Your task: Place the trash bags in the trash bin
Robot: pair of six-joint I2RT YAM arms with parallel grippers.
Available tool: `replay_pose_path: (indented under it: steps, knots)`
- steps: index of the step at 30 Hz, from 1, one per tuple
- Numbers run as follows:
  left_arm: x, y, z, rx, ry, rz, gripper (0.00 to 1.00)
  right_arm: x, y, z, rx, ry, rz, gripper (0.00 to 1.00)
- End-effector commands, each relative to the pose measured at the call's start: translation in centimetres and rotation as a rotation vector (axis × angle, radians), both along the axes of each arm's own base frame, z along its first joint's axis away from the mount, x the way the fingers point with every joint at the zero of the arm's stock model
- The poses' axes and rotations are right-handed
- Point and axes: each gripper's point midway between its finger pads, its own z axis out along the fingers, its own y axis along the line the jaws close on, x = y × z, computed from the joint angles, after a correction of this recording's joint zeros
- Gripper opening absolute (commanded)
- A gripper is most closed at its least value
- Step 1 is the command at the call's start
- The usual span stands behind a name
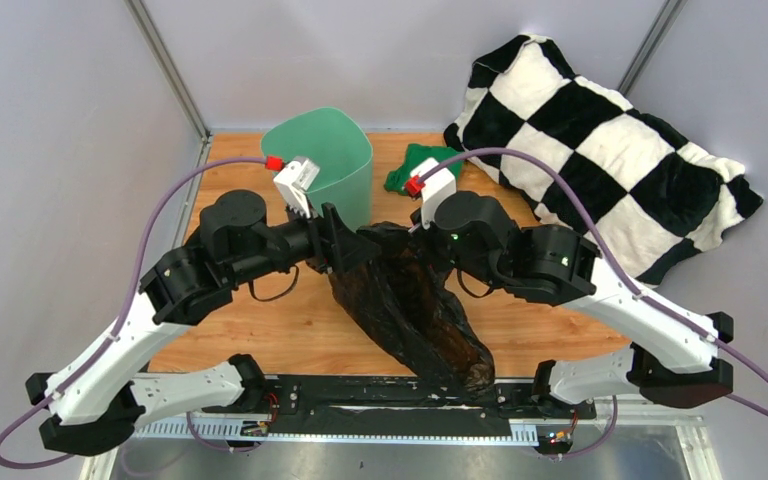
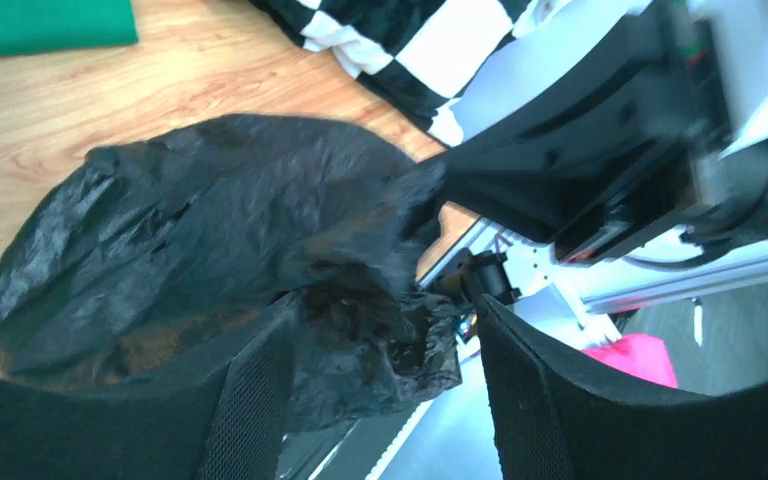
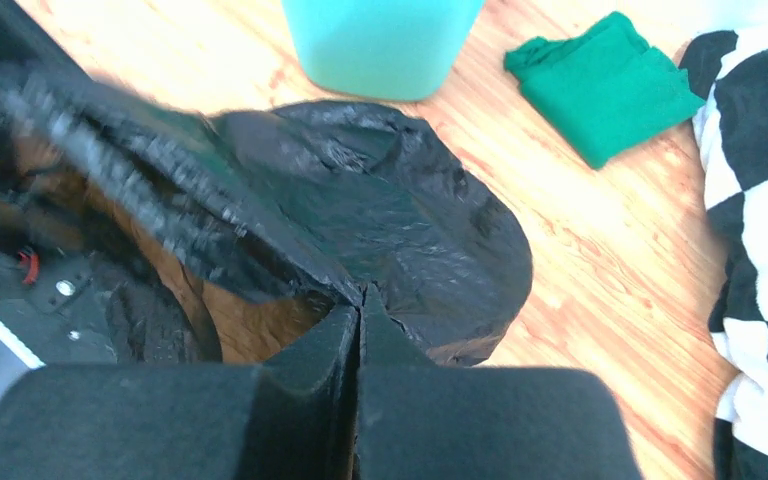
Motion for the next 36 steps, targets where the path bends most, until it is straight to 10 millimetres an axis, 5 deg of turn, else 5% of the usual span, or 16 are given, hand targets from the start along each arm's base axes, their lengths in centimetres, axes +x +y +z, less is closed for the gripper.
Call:
replay_pose_path:
  steps: [1, 9, 23, 32, 36]
  knots:
    - [-1.1, 1.4, -1.4, -0.020, 0.049, 0.029, 0.72, -0.5, -0.5, 2.0, 0.041, 0.042, -0.050, 0.00]
    - [-3.9, 2.7, -5.1, -0.034, 0.137, 0.029, 0.83, 0.3, 1.9, 3.0, 0.032, 0.078, -0.082, 0.00]
    - [-3.6, 5.8, -13.5, 0.126, 0.195, 0.162, 0.84, 2.4, 3.9, 4.8, 0.017, 0.051, -0.152, 0.00]
    - [-5.1, 5.5, -14.0, 0.130, 0.216, 0.087, 0.85, 3.9, 3.8, 4.9, 0.013, 0.037, -0.194, 0.00]
    - [-4.4, 6.1, -15.9, 0.198, 0.215, 0.132, 0.85, 4.1, 4.1, 5.5, 0.023, 0.025, -0.190, 0.00]
